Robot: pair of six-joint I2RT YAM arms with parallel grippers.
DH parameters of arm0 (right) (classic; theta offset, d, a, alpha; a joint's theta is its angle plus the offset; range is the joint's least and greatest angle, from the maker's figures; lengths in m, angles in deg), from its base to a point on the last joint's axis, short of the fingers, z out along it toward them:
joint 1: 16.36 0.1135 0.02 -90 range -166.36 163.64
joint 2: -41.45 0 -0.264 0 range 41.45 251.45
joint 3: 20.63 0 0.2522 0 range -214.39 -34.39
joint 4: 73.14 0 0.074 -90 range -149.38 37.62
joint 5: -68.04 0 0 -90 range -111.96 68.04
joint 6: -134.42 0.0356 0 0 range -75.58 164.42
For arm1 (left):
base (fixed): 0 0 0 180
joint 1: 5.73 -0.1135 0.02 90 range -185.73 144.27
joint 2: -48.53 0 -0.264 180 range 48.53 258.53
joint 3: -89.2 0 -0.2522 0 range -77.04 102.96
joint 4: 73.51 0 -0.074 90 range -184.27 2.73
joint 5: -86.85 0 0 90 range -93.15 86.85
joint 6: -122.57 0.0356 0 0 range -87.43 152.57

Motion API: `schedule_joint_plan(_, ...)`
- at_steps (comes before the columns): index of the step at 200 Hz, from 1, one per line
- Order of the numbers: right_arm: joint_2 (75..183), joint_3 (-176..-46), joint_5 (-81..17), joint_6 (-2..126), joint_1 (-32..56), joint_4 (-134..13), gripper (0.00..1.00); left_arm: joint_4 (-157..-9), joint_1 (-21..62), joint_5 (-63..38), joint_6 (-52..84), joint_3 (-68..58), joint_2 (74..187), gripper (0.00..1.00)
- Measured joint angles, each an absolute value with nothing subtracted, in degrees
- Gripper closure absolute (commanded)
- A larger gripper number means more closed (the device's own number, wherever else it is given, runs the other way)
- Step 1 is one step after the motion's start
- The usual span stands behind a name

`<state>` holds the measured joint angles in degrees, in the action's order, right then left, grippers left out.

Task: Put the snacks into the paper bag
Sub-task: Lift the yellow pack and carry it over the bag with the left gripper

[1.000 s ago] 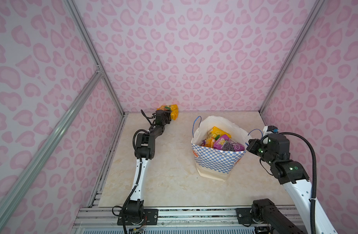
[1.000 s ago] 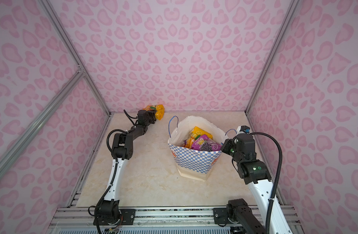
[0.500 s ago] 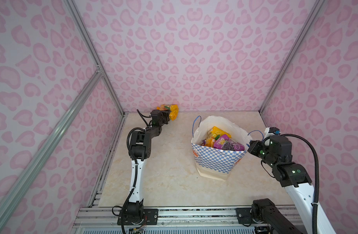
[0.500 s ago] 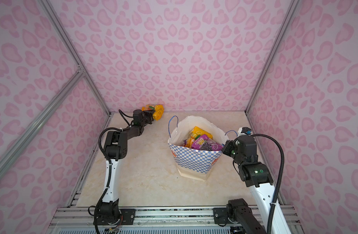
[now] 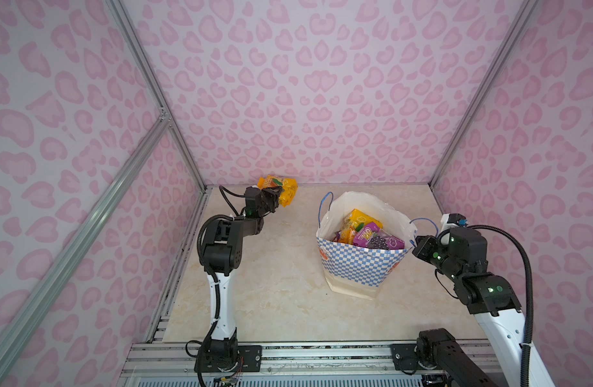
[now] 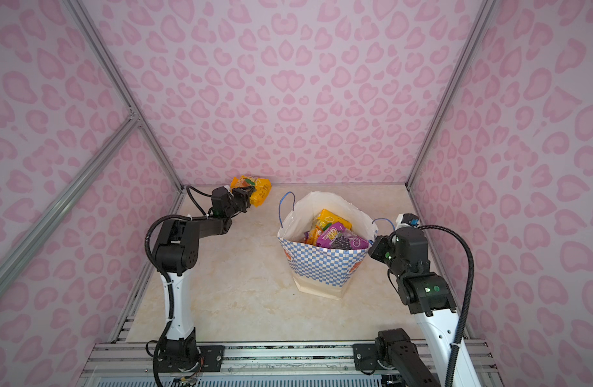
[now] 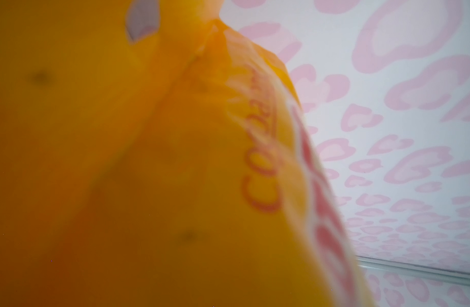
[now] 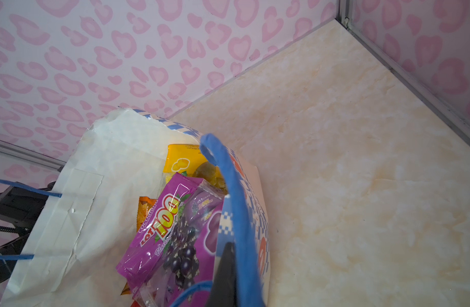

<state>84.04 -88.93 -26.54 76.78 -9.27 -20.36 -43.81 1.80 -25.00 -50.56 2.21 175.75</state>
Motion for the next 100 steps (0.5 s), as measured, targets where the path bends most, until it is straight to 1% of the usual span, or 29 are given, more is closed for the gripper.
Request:
schedule_joint_plan(26,83.5,-88.9,-26.6,76.8,-9.3,-20.3,0.98,-43.4,1.8,-26.1,-49.6,-3.5,167.2,0.63)
schedule_joint_plan(51,82.9,-88.9,-26.8,77.3,-9.3,-20.3,0.98,-43.5,1.8,-26.9,-47.8,-9.0,154.4,0.63)
schedule_joint_plan(61,82.7,-88.9,-27.0,77.3,-9.3,-20.3,0.98,-40.6,1.8,-27.4,-46.7,-10.7,150.2,0.63)
schedule_joint_plan(78,82.3,-88.7,-27.1,77.9,-9.2,-20.3,0.98,-36.4,1.8,-27.6,-45.1,-13.7,146.2,0.63)
schedule_joint_plan(100,82.2,-88.5,-27.6,77.9,-9.2,-20.1,0.98,-39.0,1.8,-28.0,-43.8,-17.4,144.2,0.63)
